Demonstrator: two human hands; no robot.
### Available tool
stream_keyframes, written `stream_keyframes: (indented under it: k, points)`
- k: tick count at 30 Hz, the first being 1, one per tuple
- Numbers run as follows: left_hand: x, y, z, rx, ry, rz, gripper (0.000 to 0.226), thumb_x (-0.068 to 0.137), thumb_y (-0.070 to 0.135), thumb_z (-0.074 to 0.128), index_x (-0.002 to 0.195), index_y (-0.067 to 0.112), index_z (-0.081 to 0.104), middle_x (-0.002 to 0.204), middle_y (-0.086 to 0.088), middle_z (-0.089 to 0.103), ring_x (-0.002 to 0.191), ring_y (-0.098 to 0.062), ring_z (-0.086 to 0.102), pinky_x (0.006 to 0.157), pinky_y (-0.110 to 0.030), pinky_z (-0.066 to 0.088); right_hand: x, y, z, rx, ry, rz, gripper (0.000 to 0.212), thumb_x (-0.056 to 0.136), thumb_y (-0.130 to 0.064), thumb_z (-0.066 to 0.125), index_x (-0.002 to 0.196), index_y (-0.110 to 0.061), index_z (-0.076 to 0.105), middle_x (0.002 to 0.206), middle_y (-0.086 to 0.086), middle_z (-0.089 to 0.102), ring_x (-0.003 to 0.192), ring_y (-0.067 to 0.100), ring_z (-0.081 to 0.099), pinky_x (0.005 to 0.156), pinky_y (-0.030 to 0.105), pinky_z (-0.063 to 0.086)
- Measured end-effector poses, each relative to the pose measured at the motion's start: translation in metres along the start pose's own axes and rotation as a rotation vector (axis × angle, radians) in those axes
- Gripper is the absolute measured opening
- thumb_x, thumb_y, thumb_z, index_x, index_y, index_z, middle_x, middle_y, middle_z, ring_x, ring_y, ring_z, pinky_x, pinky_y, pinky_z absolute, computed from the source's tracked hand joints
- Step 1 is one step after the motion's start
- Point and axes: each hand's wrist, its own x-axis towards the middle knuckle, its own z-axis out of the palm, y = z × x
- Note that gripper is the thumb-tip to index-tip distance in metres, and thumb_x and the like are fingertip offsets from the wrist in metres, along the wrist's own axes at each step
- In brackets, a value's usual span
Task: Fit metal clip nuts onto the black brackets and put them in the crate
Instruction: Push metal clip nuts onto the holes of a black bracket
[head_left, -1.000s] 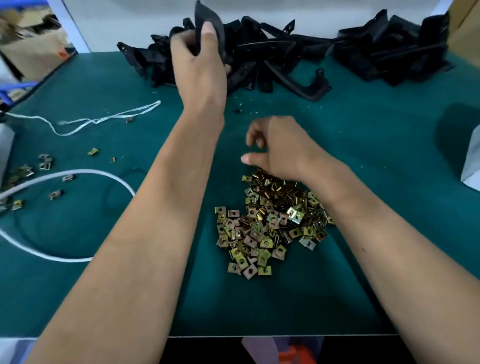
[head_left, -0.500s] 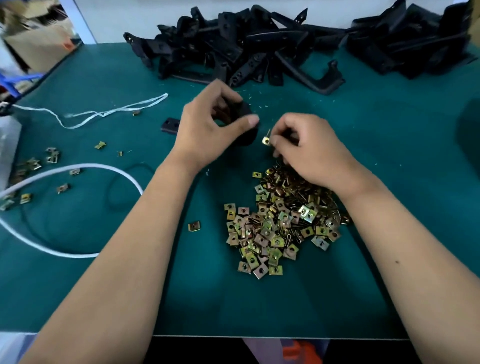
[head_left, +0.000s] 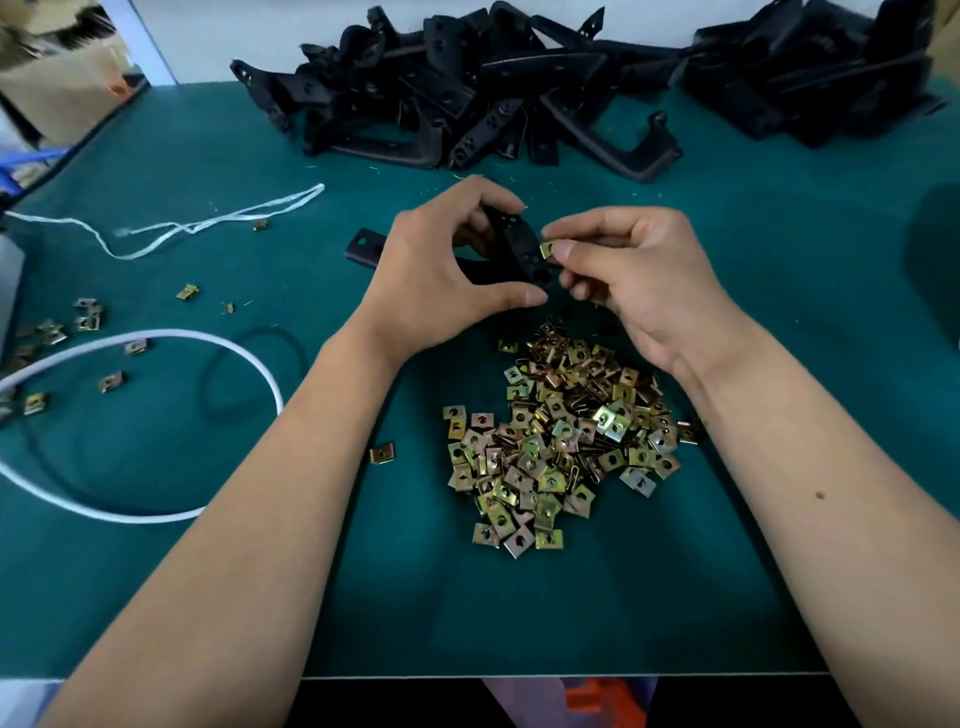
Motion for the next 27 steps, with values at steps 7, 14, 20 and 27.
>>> stream_keyframes:
  k: [7,14,20,27]
  points:
    - [0.0008,-0.0016,0.0011,0.029,0.029,0.013,0.068,0.065,0.048,0.094,0.121,0.023,0.065,0.097,0.002,0.071,0.094,-0.017,0.069,0.093,-0.041,0.053,0.0007,-0.0005,-0.0015,0.023,0.048,0.046,0.009,0.086,0.003,0.076,0.089,-0.005,0.074,0.071,0.004,0.072,0.060,0.010,0.064,0.054,0.019,0.049]
    - [0.0001,-0.0022,0.0016,0.027,0.033,0.018,0.067,0.065,0.048,0.094,0.120,0.023,0.065,0.097,0.003,0.071,0.094,-0.016,0.069,0.092,-0.038,0.053,0.0014,0.0018,0.0004,0.007,0.067,0.031,0.008,0.086,0.003,0.077,0.090,-0.004,0.075,0.074,0.007,0.073,0.062,0.011,0.064,0.055,0.020,0.050]
    - [0.0007,-0.0023,0.0017,0.012,0.038,0.020,0.067,0.066,0.046,0.094,0.120,0.019,0.066,0.095,0.000,0.070,0.092,-0.017,0.069,0.092,-0.040,0.054,0.0027,0.0024,0.0006,0.006,0.086,0.051,0.009,0.084,0.004,0.077,0.088,-0.004,0.075,0.075,0.008,0.072,0.062,0.012,0.064,0.055,0.021,0.050]
    - [0.0002,-0.0020,0.0032,-0.006,0.035,0.015,0.066,0.067,0.043,0.095,0.120,0.017,0.066,0.095,-0.002,0.070,0.092,-0.017,0.070,0.092,-0.040,0.055,0.0015,0.0018,0.0017,0.074,0.092,0.104,0.009,0.085,0.003,0.076,0.085,-0.006,0.076,0.074,0.004,0.072,0.059,0.010,0.063,0.052,0.019,0.048]
